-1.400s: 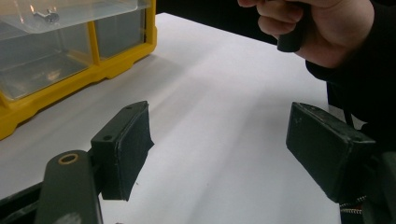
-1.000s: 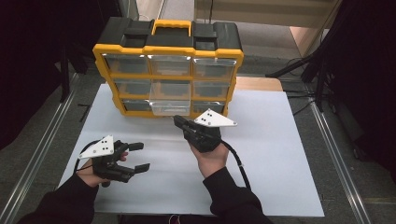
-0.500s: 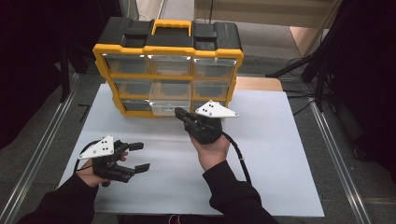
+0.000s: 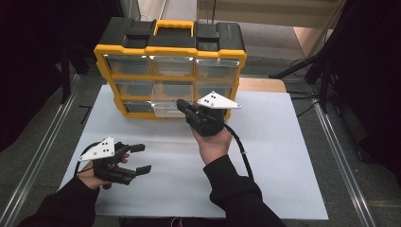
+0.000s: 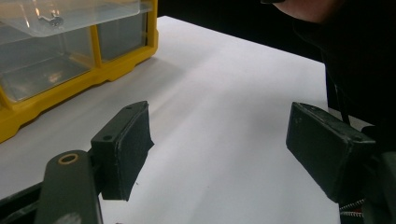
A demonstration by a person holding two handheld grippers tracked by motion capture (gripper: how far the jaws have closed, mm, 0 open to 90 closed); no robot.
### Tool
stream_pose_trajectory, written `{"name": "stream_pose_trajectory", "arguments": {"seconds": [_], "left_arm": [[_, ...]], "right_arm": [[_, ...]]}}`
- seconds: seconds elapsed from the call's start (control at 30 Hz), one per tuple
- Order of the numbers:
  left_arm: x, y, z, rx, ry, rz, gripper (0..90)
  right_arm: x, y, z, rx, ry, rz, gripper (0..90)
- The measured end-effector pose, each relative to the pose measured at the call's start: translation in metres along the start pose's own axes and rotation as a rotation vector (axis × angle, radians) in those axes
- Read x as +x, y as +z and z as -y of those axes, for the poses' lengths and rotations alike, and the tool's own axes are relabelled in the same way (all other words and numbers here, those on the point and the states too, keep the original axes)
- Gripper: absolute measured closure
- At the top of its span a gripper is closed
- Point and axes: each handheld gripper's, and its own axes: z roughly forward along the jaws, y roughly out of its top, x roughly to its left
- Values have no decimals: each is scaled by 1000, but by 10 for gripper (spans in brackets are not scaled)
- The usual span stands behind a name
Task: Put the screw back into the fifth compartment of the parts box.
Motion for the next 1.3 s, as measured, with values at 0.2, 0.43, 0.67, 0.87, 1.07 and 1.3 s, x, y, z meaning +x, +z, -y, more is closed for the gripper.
{"name": "stream_pose_trajectory", "arguments": {"seconds": [0.2, 0.43, 0.67, 0.87, 1.07, 1.3], "left_arm": [[0, 0, 0, 6, 3, 1, 218], [0, 0, 0, 1, 1, 2, 218], [0, 0, 0, 0, 1, 3, 218], [0, 0, 0, 0, -1, 4, 218], [0, 0, 0, 0, 0, 6, 218], [0, 0, 0, 0, -2, 6, 218]], "right_arm": [[-4, 4, -6, -2, 1, 17, 897], [-8, 10, -13, 0, 4, 37, 897], [-12, 17, -18, 5, 6, 51, 896], [-14, 23, -21, 9, 16, 60, 896], [-19, 29, -24, 16, 35, 70, 895], [-20, 36, -26, 10, 50, 81, 895]]}}
